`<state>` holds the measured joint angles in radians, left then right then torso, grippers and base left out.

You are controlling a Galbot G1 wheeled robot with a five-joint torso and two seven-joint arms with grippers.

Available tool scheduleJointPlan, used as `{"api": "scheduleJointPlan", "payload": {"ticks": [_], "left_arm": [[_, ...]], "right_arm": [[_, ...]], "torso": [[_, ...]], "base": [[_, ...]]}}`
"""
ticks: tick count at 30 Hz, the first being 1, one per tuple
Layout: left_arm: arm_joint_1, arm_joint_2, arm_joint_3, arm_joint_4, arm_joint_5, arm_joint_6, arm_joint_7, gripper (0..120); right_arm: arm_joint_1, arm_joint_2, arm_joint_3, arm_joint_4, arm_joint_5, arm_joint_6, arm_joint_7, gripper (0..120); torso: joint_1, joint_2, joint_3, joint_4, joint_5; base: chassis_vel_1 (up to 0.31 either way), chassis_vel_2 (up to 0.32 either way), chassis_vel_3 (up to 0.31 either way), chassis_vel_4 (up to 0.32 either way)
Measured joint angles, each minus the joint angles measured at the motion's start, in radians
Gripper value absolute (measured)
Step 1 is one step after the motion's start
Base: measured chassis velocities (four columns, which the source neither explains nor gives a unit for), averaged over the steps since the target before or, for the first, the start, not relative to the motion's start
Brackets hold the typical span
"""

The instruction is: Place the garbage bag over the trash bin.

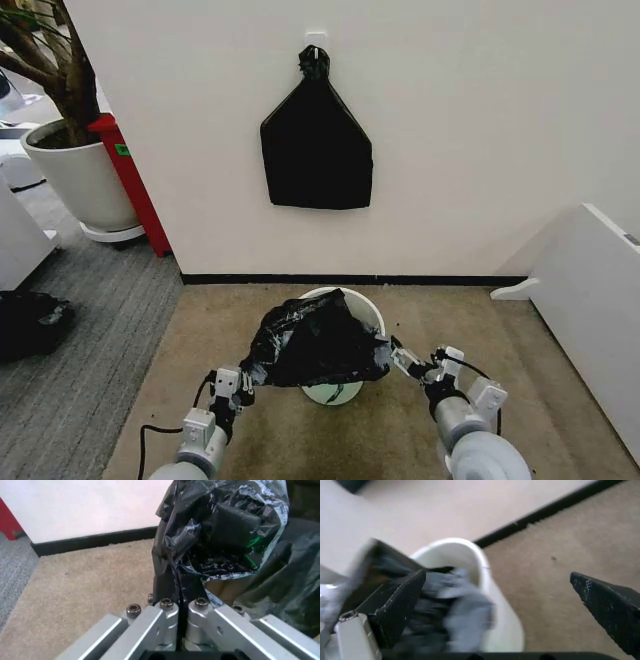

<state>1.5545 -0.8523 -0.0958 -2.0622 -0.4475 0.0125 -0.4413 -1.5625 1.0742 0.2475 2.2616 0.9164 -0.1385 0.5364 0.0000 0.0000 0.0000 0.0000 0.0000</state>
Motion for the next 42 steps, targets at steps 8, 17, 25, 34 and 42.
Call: {"api": "scheduleJointPlan", "payload": {"ticks": [8, 17, 25, 34, 42], "left_arm": [[0.009, -0.001, -0.001, -0.011, 0.006, -0.001, 0.0, 0], [0.011, -0.007, -0.001, -0.017, 0.011, 0.0, -0.002, 0], [0.011, -0.014, -0.002, -0.018, 0.014, 0.002, -0.002, 0], [0.009, -0.019, -0.002, -0.018, 0.015, 0.002, -0.002, 0], [0.009, -0.023, -0.002, -0.02, 0.015, 0.002, -0.002, 0]], "right_arm": [[0.038, -0.016, -0.056, 0.031, -0.04, -0.062, -0.009, 100], [0.179, -0.023, -0.098, -0.122, -0.015, -0.124, 0.02, 100], [0.177, -0.033, -0.096, -0.105, 0.062, -0.156, 0.046, 89], [0.199, -0.023, -0.097, -0.123, 0.13, -0.157, 0.055, 64], [0.192, -0.022, -0.101, -0.136, 0.129, -0.166, 0.054, 32]], "torso": [[0.0, 0.0, 0.0, -0.0001, -0.0001], [0.0, 0.0, 0.0, 0.0001, 0.0001], [0.0, 0.0, 0.0, -0.0002, 0.0], [0.0, 0.0, 0.0, 0.0, 0.0], [0.0, 0.0, 0.0, 0.0, 0.0001]], "base": [[0.0, 0.0, 0.0, 0.0], [0.0, 0.0, 0.0, 0.0], [0.0, 0.0, 0.0, 0.0], [0.0, 0.0, 0.0, 0.0], [0.0, 0.0, 0.0, 0.0]]}}
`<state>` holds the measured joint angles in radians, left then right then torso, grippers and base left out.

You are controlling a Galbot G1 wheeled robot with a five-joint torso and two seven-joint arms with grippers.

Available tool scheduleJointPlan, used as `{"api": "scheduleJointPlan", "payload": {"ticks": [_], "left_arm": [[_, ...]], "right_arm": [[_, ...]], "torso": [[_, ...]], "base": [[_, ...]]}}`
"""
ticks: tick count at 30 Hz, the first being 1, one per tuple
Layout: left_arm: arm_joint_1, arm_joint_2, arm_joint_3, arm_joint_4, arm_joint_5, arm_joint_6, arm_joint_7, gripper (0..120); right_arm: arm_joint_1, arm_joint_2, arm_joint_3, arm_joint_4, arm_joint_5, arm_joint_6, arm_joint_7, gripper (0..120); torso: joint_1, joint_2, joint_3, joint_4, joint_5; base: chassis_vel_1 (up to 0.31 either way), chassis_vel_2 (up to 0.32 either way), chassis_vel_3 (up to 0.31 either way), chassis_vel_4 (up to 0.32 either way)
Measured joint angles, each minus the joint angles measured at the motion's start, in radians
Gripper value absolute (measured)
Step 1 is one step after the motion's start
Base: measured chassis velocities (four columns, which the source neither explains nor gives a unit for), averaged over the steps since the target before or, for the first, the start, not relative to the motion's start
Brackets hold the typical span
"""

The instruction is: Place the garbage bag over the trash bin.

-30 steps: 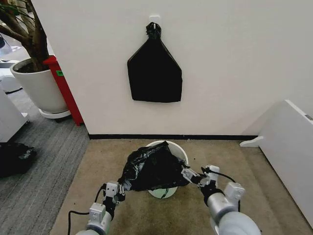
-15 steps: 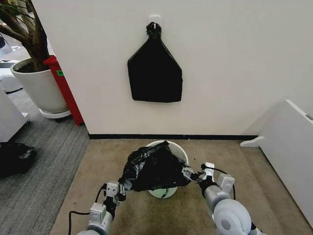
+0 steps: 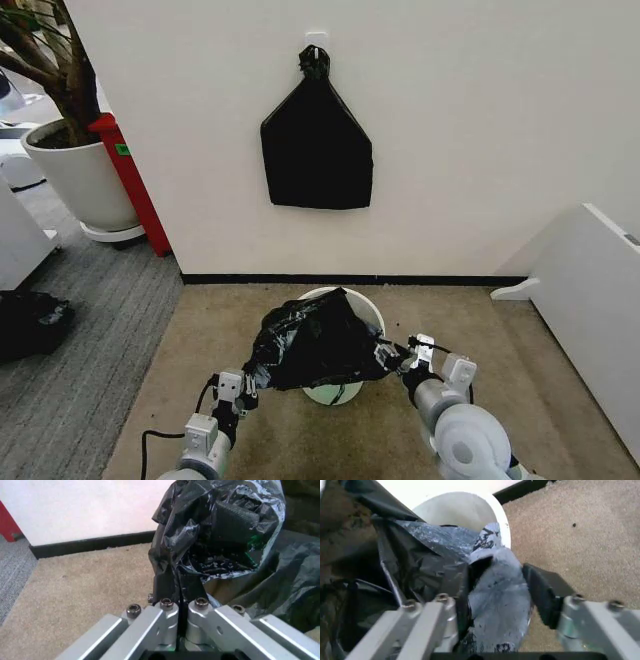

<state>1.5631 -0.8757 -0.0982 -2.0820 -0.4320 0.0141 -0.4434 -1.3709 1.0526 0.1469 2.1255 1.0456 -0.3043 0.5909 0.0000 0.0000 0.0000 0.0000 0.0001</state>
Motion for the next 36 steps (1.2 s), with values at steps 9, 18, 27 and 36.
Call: {"api": "scheduleJointPlan", "payload": {"ticks": [9, 18, 27, 36], "left_arm": [[0.0, -0.011, 0.002, 0.0, 0.003, 0.0, 0.001, 0], [0.018, -0.022, 0.0, -0.012, 0.005, -0.001, -0.004, 0], [0.08, -0.036, 0.013, -0.048, -0.01, 0.032, -0.045, 0], [0.025, -0.052, 0.037, 0.019, -0.097, 0.088, -0.077, 0]], "right_arm": [[-0.011, -0.001, 0.009, 0.015, -0.02, 0.026, 0.007, 0], [-0.045, -0.001, 0.035, 0.108, -0.064, 0.043, 0.032, 0], [-0.11, 0.009, 0.064, 0.109, -0.103, 0.03, 0.058, 0], [-0.073, 0.038, 0.068, -0.041, -0.122, 0.04, 0.017, 0]], "torso": [[0.0, 0.0, 0.0, 0.0, 0.0], [0.0, 0.0, 0.0, 0.0, 0.0], [0.0, 0.0, 0.0, 0.0, 0.0001], [0.0, 0.0, 0.0, 0.0, 0.0]], "base": [[0.0, 0.0, 0.0, 0.0], [0.0, 0.0, 0.0, 0.0], [0.0, 0.0, 0.0, 0.0], [0.0, 0.0, 0.0, 0.0]]}}
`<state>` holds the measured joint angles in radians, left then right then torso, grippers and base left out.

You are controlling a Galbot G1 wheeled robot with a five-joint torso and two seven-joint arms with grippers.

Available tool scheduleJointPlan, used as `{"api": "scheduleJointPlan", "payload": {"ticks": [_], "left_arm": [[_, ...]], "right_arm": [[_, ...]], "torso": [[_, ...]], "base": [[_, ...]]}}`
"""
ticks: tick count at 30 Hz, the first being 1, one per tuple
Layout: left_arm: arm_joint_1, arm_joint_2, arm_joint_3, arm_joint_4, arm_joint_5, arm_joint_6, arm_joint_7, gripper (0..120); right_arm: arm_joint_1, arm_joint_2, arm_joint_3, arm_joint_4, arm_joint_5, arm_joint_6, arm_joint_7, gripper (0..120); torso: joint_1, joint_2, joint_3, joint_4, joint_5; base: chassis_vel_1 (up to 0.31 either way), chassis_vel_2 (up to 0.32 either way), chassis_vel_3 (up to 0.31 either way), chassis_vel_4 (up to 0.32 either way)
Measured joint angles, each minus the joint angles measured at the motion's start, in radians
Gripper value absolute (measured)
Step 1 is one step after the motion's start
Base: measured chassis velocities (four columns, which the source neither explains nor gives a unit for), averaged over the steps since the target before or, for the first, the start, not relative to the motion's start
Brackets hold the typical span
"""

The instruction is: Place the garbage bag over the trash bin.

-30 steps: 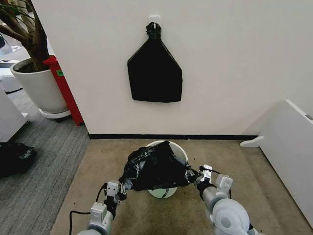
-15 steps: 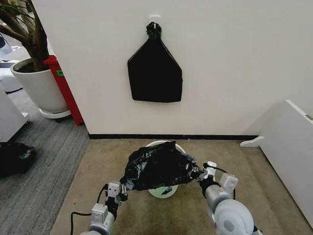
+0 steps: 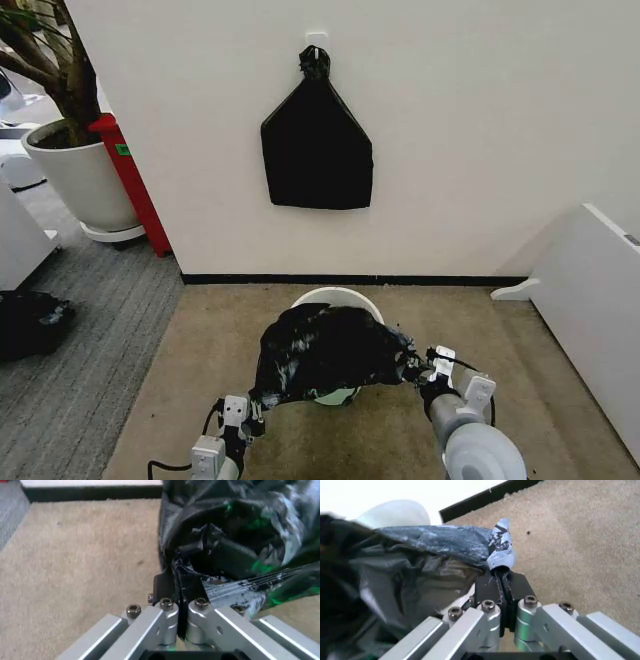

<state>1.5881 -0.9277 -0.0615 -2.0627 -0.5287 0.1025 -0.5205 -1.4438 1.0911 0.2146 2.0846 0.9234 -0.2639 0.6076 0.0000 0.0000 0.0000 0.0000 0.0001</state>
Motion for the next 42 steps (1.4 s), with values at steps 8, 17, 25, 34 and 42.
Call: {"api": "scheduleJointPlan", "payload": {"ticks": [8, 17, 25, 34, 42], "left_arm": [[-0.11, -0.016, 0.019, 0.065, -0.094, 0.031, -0.01, 0], [-0.172, -0.074, 0.023, 0.154, -0.169, 0.046, -0.007, 0], [-0.217, -0.143, 0.07, 0.209, -0.194, 0.062, -0.019, 0], [-0.179, -0.118, 0.067, 0.159, -0.139, 0.073, -0.047, 7], [-0.088, -0.02, 0.003, 0.07, 0.025, 0.01, 0.002, 39]], "right_arm": [[0.116, 0.011, -0.026, -0.133, -0.004, 0.018, -0.072, 0], [0.202, 0.017, -0.057, -0.302, -0.064, 0.023, -0.188, 0], [0.221, 0.012, -0.064, -0.349, -0.087, 0.023, -0.235, 0], [0.173, -0.026, -0.055, -0.25, -0.08, 0.013, -0.207, 0], [0.102, -0.065, -0.034, -0.144, -0.068, 0.001, -0.179, 22]], "torso": [[0.0, 0.0, 0.0, -0.0001, 0.0], [0.0, 0.0, 0.0, 0.0, 0.0001], [0.0, 0.0, 0.0, 0.0, 0.0], [0.0, 0.0, 0.0, 0.0, 0.0], [0.0, 0.0, 0.0, -0.0001, -0.0002]], "base": [[0.0, 0.0, 0.0, 0.0], [0.0, 0.0, 0.0, 0.0], [0.0, 0.0, 0.0, 0.0], [0.0, 0.0, 0.0, 0.0], [0.0, 0.0, 0.0, 0.0]]}}
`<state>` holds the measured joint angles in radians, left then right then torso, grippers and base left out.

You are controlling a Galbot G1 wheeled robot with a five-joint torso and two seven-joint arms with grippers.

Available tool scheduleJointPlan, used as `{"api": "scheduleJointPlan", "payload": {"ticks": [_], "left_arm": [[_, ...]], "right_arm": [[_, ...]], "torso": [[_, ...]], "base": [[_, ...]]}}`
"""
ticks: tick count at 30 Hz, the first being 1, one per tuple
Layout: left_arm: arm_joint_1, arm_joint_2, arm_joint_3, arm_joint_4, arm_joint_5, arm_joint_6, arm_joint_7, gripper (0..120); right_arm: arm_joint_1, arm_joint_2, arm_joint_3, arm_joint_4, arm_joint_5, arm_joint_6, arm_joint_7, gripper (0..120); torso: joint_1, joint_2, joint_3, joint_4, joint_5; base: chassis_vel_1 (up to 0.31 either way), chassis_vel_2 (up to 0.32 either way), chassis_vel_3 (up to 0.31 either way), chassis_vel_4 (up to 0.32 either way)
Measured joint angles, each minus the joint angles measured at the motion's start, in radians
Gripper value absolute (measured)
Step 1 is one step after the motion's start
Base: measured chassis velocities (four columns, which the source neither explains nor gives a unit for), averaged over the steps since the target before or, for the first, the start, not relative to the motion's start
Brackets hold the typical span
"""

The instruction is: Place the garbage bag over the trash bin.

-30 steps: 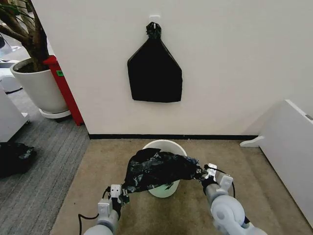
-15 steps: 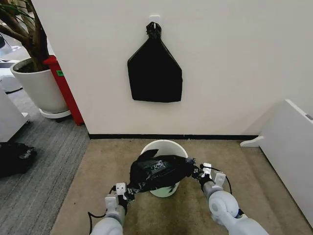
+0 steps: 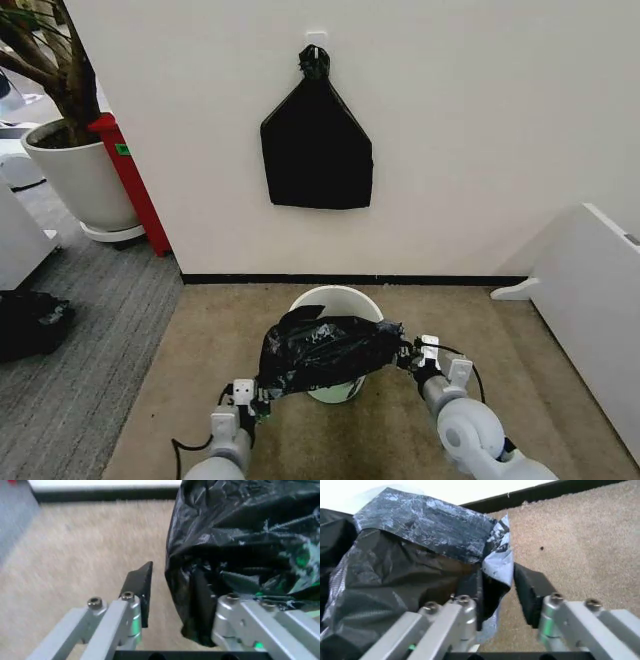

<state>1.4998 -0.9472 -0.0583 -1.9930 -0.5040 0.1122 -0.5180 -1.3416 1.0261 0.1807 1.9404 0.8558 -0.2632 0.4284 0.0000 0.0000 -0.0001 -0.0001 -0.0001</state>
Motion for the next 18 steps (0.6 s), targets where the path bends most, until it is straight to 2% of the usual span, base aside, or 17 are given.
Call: {"api": "scheduleJointPlan", "payload": {"ticks": [1, 6, 8, 10, 12, 14, 15, 18], "left_arm": [[0.0, 0.0, 0.0, 0.0, 0.0, 0.0, 0.0, 39], [0.069, 0.049, -0.026, -0.039, 0.116, -0.045, 0.046, 61], [0.084, 0.054, -0.032, -0.042, 0.137, -0.058, 0.054, 63], [0.121, 0.064, -0.046, -0.044, 0.194, -0.093, 0.075, 74], [0.141, 0.068, -0.051, -0.043, 0.232, -0.116, 0.089, 79], [0.166, 0.071, -0.055, -0.033, 0.293, -0.16, 0.12, 90], [0.166, 0.071, -0.055, -0.033, 0.293, -0.16, 0.12, 90], [0.176, 0.073, -0.059, -0.005, 0.371, -0.244, 0.17, 98]], "right_arm": [[0.0, 0.0, 0.0, 0.0, 0.0, 0.0, 0.0, 22], [-0.026, -0.02, 0.012, 0.045, 0.006, -0.002, 0.022, 43], [-0.029, -0.023, 0.013, 0.05, 0.006, -0.002, 0.025, 47], [-0.035, -0.027, 0.017, 0.06, 0.007, -0.002, 0.031, 56], [-0.038, -0.028, 0.019, 0.063, 0.007, -0.002, 0.035, 63], [-0.039, -0.028, 0.02, 0.064, 0.008, -0.003, 0.04, 72], [-0.039, -0.028, 0.02, 0.064, 0.008, -0.003, 0.04, 72], [-0.037, -0.024, 0.02, 0.066, 0.009, -0.003, 0.046, 85]], "torso": [[0.0, 0.0, 0.0, 0.0, 0.0], [0.0, 0.0, 0.0, 0.0001, 0.0], [0.0, 0.0, 0.0, 0.0001, 0.0001], [0.0, 0.0, 0.0, 0.0001, 0.0], [0.0, 0.0, 0.0, 0.0001, 0.0001], [0.0, 0.0, 0.0, 0.0002, 0.0001], [0.0, 0.0, 0.0, 0.0002, 0.0001], [0.0, 0.0, 0.0, 0.0001, 0.0]], "base": [[0.0, 0.0, 0.0, 0.0], [0.0, 0.0, 0.0, 0.0], [0.0, 0.0, 0.0, 0.0], [0.0, 0.0, 0.0, 0.0], [0.0, 0.0, 0.0, 0.0], [0.0, 0.0, 0.0, 0.0], [0.0, 0.0, 0.0, 0.0], [0.0, 0.0, 0.0, 0.0]]}}
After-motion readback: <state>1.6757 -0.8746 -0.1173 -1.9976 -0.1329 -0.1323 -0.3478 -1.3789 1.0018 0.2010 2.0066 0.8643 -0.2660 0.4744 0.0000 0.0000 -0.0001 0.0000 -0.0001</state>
